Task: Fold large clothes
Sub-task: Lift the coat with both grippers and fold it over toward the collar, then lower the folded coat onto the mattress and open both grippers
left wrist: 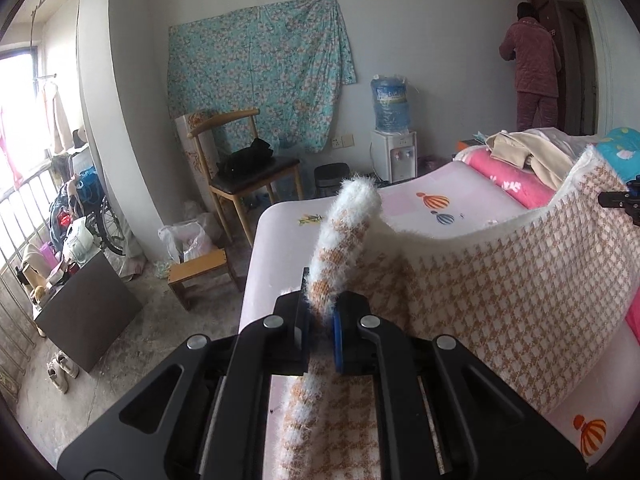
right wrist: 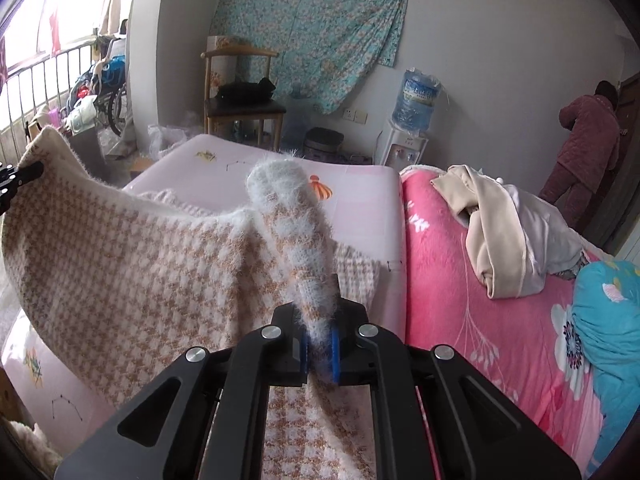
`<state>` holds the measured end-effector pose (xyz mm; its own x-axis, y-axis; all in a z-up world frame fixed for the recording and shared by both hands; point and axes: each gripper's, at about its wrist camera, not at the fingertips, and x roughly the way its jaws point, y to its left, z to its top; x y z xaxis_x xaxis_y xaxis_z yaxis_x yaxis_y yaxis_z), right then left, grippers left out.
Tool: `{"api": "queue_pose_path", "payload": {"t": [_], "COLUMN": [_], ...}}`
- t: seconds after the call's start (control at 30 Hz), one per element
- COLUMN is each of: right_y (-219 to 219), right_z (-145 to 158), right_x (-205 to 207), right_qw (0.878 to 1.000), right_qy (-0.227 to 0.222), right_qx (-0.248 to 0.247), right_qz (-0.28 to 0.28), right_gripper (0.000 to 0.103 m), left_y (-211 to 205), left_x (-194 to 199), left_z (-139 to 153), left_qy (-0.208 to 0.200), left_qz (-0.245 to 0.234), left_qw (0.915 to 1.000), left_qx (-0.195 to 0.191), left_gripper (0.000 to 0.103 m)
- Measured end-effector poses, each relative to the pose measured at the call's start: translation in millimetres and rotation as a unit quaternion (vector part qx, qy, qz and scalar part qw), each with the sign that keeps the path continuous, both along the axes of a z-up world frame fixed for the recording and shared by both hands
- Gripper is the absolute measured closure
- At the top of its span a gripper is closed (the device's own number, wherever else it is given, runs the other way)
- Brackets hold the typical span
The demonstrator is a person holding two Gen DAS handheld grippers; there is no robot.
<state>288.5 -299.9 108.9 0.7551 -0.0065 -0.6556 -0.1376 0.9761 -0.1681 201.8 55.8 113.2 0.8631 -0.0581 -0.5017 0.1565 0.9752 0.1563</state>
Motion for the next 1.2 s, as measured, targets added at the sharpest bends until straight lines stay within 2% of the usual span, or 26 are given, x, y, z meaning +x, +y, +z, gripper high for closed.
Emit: {"api": "queue_pose_path", "payload": {"t": [0.13, 0.23, 0.37, 0.43, 0.47, 0.5, 0.53, 0.6, 0.67, 0.73, 0.83, 0.9, 0.93, 0.97, 1.0, 1.03, 1.07, 1.1, 1.13, 1.17, 1.2], "right_y": [-10, -11, -16, -26, -31, -38, -45, -61, -69, -73, -51, -37, -34, -40, -50, -61, -73, -82, -85, -85, -83], "right_z": [1, -14, -64, -97, -113, -122, -124, -111, -95, -89, -108, -130, -137, -143, -147, -148, -148, -143, -137, -127, -118], "right_x": [65, 118, 178, 201, 207, 210, 208, 198, 185, 189, 209, 223, 222, 222, 217, 212, 207, 201, 195, 186, 176], "right_qw": [0.999, 0.999, 0.996, 0.991, 0.987, 0.985, 0.984, 0.985, 0.984, 0.979, 0.963, 0.953, 0.952, 0.950, 0.947, 0.940, 0.934, 0.932, 0.940, 0.951, 0.956], "right_qy": [0.006, 0.025, 0.070, 0.116, 0.139, 0.151, 0.148, 0.117, 0.082, 0.082, 0.134, 0.176, 0.186, 0.188, 0.184, 0.184, 0.182, 0.176, 0.168, 0.154, 0.141], "right_qx": [0.032, 0.046, 0.044, 0.056, 0.067, 0.075, 0.081, 0.105, 0.135, 0.175, 0.233, 0.248, 0.242, 0.246, 0.257, 0.276, 0.291, 0.297, 0.264, 0.222, 0.210], "right_qz": [-0.003, -0.007, -0.023, -0.033, -0.036, -0.046, -0.058, -0.073, -0.081, -0.070, -0.022, -0.012, -0.025, -0.043, -0.064, -0.079, -0.096, -0.111, -0.137, -0.153, -0.146], "right_gripper": [0.095, 0.095, 0.095, 0.090, 0.083, 0.072, 0.068, 0.056, 0.053, 0.053, 0.053, 0.053, 0.053, 0.056, 0.069, 0.073, 0.076, 0.074, 0.071, 0.070, 0.068], "left_y": [0, -3, -7, -9, -8, -3, 3, 18, 31, 31, 11, 3, 7, 14, 27, 40, 52, 61, 66, 69, 69], "left_x": [70, 128, 198, 223, 234, 238, 239, 229, 219, 218, 235, 246, 249, 250, 247, 246, 242, 237, 231, 223, 214], "left_z": [3, -14, -58, -90, -104, -114, -116, -104, -87, -80, -103, -132, -145, -152, -155, -155, -153, -148, -140, -131, -122], "left_qy": [0.017, 0.055, 0.125, 0.172, 0.198, 0.216, 0.221, 0.196, 0.164, 0.160, 0.224, 0.270, 0.283, 0.288, 0.289, 0.291, 0.292, 0.290, 0.282, 0.269, 0.257], "left_qz": [0.000, 0.002, 0.009, 0.011, 0.014, 0.018, 0.023, 0.027, 0.025, -0.005, -0.036, -0.023, -0.010, -0.002, 0.007, 0.016, 0.027, 0.031, 0.040, 0.053, 0.049], "left_qw": [0.9999, 0.9985, 0.9921, 0.9851, 0.9801, 0.9762, 0.9750, 0.9794, 0.9835, 0.9805, 0.9630, 0.9527, 0.9486, 0.9437, 0.9368, 0.9282, 0.9221, 0.9202, 0.9250, 0.9342, 0.9410], "left_qx": [-0.001, -0.002, -0.005, -0.003, 0.001, 0.000, -0.009, -0.041, -0.073, -0.114, -0.146, -0.138, -0.142, -0.163, -0.197, -0.231, -0.252, -0.261, -0.251, -0.228, -0.215], "left_gripper": [0.095, 0.095, 0.095, 0.092, 0.091, 0.088, 0.085, 0.084, 0.082, 0.082, 0.081, 0.081, 0.077, 0.076, 0.077, 0.079, 0.079, 0.079, 0.077, 0.076, 0.076]}}
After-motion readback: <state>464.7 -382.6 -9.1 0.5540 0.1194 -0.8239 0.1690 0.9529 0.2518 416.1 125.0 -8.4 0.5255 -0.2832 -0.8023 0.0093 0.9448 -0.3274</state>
